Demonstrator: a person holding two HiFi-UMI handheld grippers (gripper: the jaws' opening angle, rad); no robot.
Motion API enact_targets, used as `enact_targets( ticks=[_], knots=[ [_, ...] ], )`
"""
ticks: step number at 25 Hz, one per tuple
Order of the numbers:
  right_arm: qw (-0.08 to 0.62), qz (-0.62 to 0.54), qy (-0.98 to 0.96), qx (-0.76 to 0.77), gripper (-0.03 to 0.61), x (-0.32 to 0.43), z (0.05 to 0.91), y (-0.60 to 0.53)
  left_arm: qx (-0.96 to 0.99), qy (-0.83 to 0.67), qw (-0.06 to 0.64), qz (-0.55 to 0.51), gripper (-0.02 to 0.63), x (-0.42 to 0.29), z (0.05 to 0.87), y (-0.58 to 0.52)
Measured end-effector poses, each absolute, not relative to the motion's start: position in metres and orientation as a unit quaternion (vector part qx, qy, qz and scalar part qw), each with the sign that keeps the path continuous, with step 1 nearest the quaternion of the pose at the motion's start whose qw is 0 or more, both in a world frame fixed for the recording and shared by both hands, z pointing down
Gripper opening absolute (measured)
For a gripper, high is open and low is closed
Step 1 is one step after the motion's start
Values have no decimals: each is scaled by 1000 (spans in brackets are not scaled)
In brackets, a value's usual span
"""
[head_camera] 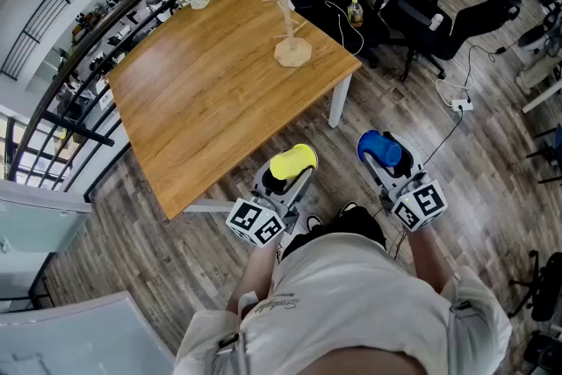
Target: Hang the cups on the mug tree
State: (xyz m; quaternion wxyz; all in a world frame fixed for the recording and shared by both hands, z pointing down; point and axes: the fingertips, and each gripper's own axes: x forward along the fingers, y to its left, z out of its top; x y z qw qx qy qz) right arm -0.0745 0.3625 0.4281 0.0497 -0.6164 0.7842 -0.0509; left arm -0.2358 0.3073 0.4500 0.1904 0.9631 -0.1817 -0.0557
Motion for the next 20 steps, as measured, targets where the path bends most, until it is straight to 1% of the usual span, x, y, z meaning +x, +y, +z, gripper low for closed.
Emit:
enact_targets(
  ticks=[3, 8, 15, 20],
  knots=[
    [57, -45, 786, -614, 258, -72, 423, 360, 963, -181, 193, -60, 293, -235, 451, 308],
    [45, -43, 787, -614, 259, -70, 421, 354, 960, -185, 200, -63, 293, -235, 451, 303],
    [28, -33, 781, -622, 259, -74, 424, 349, 968, -176, 167, -56, 293, -236, 448, 297],
    [12, -48, 774, -631, 259, -66, 436, 348, 972, -156, 168, -43, 293, -220, 455, 290]
  ],
)
